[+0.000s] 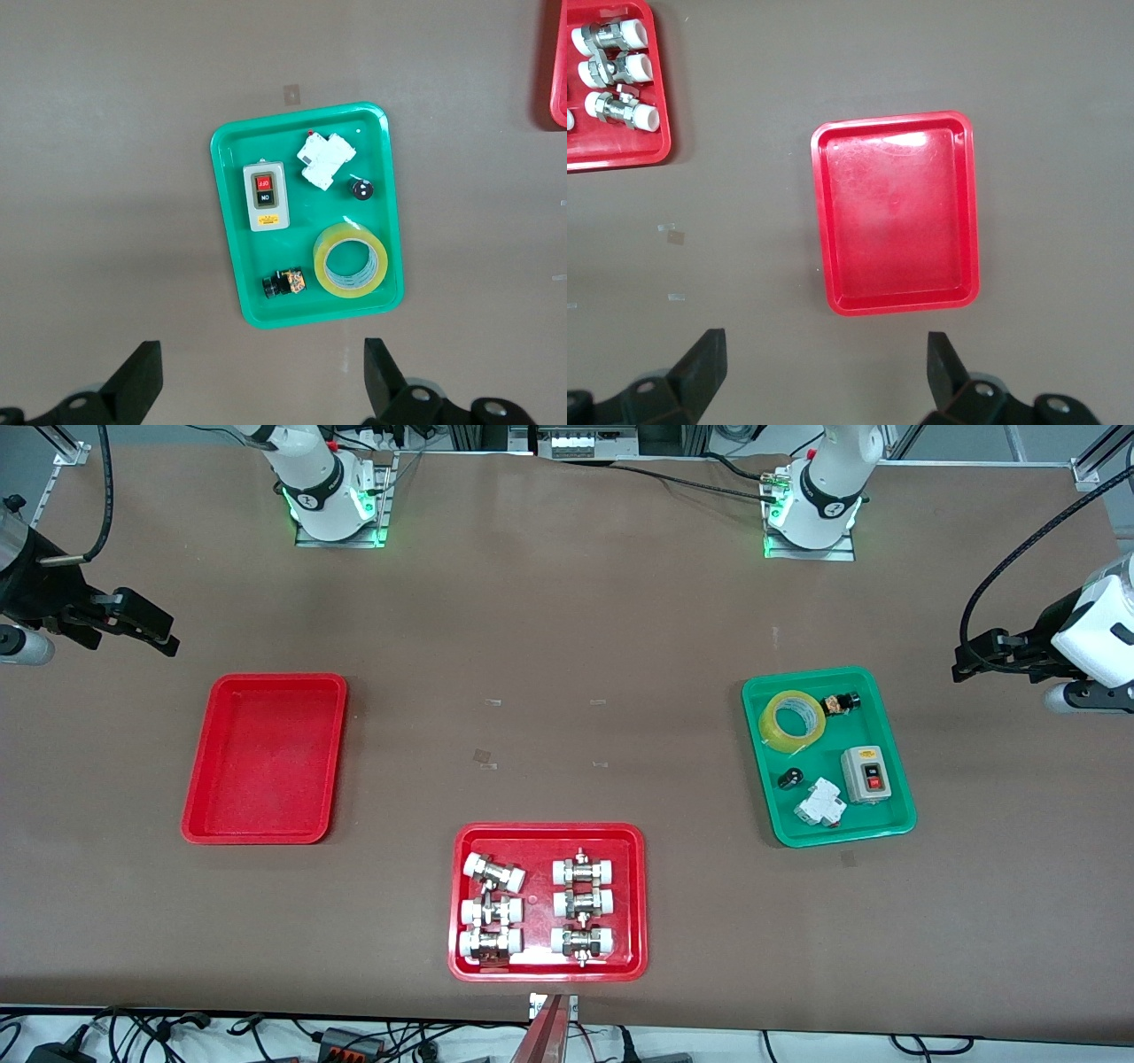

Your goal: Left arm passes tape to right arm into tray

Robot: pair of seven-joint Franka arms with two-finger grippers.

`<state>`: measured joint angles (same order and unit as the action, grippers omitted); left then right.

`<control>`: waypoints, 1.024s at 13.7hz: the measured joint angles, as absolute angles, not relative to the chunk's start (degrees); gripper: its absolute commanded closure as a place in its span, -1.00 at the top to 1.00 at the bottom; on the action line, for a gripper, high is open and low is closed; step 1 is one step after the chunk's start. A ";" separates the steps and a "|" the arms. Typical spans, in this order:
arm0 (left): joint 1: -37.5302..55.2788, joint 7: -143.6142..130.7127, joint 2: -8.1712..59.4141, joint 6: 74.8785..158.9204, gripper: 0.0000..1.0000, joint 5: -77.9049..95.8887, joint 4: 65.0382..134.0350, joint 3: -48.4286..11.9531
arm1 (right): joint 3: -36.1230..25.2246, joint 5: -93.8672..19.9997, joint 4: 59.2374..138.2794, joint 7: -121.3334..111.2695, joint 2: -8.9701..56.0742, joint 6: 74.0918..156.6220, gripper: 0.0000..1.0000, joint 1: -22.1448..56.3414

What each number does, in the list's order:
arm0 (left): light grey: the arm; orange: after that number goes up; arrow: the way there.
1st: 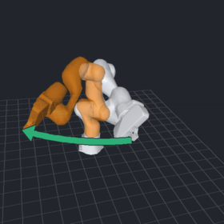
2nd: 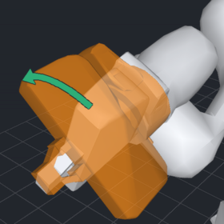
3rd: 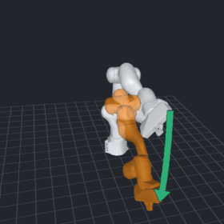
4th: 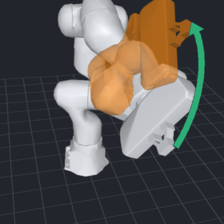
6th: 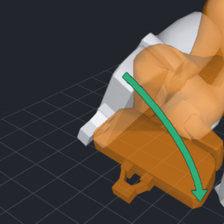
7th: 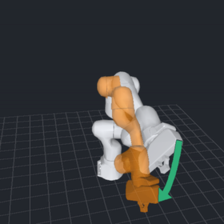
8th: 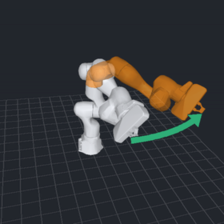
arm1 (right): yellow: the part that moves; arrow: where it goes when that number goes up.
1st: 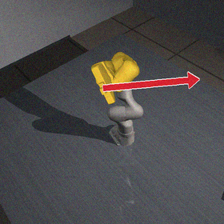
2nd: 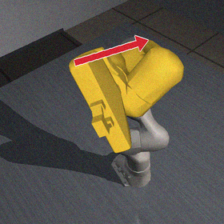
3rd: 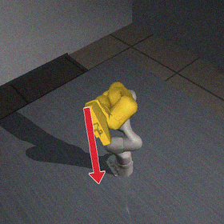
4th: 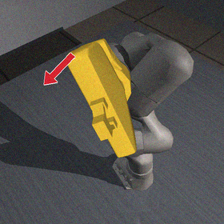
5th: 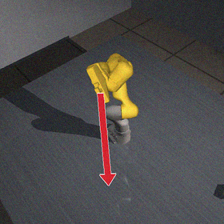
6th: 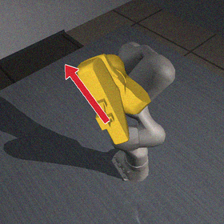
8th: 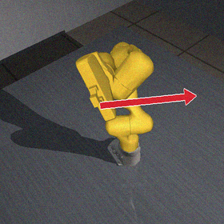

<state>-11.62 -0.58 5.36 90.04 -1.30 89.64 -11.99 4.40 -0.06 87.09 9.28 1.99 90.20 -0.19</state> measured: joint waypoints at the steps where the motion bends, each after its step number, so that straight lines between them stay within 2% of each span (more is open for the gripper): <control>1: -11.62 -0.58 5.36 90.04 1.00 -1.30 89.65 -11.99 | 4.40 -0.06 87.09 9.26 1.99 90.19 1.00 -0.22; 9: -11.55 -0.92 5.91 89.90 1.00 -1.29 90.21 -12.03 | 4.40 -0.06 86.97 9.16 1.99 90.19 1.00 -0.28; 14: -11.42 -0.95 13.39 89.23 1.00 -1.27 91.31 -12.23 | 4.40 -0.06 86.96 9.16 1.99 90.17 1.00 -0.35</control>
<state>-11.42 -0.95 13.39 89.23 -1.27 91.31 -12.23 4.40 -0.06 86.96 9.16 1.99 90.17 -0.35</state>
